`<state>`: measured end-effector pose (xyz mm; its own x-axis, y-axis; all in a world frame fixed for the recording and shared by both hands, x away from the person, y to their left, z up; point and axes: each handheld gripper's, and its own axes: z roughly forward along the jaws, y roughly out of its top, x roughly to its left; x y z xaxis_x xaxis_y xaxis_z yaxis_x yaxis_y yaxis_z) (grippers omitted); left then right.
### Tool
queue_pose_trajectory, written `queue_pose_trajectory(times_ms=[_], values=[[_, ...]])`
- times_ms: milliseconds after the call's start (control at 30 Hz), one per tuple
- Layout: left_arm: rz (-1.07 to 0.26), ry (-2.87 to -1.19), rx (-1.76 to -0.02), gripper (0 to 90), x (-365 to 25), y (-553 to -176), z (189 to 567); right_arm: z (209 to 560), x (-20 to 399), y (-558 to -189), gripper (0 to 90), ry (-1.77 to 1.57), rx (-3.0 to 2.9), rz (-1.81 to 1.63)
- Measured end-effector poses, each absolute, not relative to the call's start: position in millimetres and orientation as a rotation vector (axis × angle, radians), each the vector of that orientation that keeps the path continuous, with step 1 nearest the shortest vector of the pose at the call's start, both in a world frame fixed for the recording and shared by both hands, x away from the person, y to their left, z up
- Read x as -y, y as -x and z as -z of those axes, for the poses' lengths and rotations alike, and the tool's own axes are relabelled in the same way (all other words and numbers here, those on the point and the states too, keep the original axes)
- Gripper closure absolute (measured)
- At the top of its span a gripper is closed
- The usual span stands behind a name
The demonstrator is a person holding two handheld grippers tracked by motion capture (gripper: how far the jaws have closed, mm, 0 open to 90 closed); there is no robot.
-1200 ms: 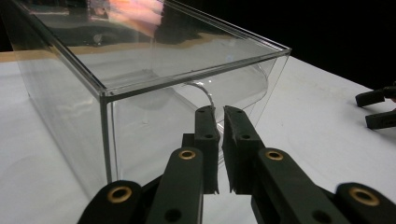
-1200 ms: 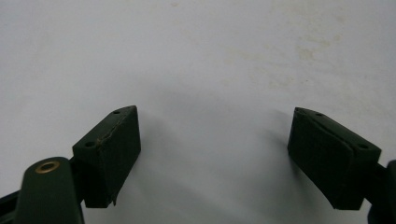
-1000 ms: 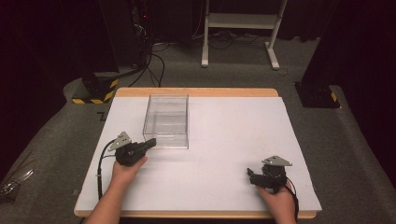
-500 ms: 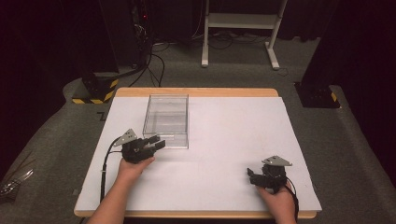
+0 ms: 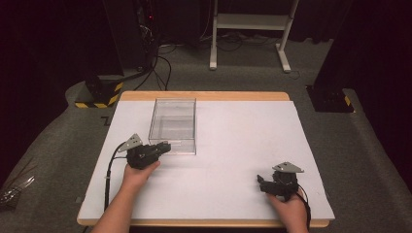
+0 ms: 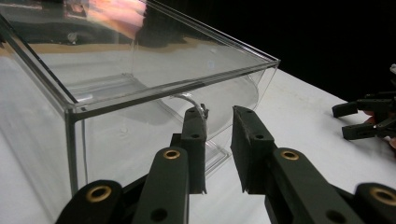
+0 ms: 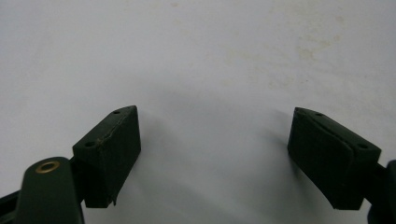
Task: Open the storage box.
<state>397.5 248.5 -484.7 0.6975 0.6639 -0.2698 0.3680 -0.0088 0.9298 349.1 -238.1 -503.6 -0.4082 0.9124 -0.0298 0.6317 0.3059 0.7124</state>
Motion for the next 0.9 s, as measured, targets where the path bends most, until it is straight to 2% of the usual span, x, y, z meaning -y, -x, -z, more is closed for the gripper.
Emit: queue_pose_trajectory(times_ms=[900], values=[[-0.268,-1.634,-0.819,77.5,-253,-381,485,504,238,-349,17.3,-1.372,-2.147,-0.875]])
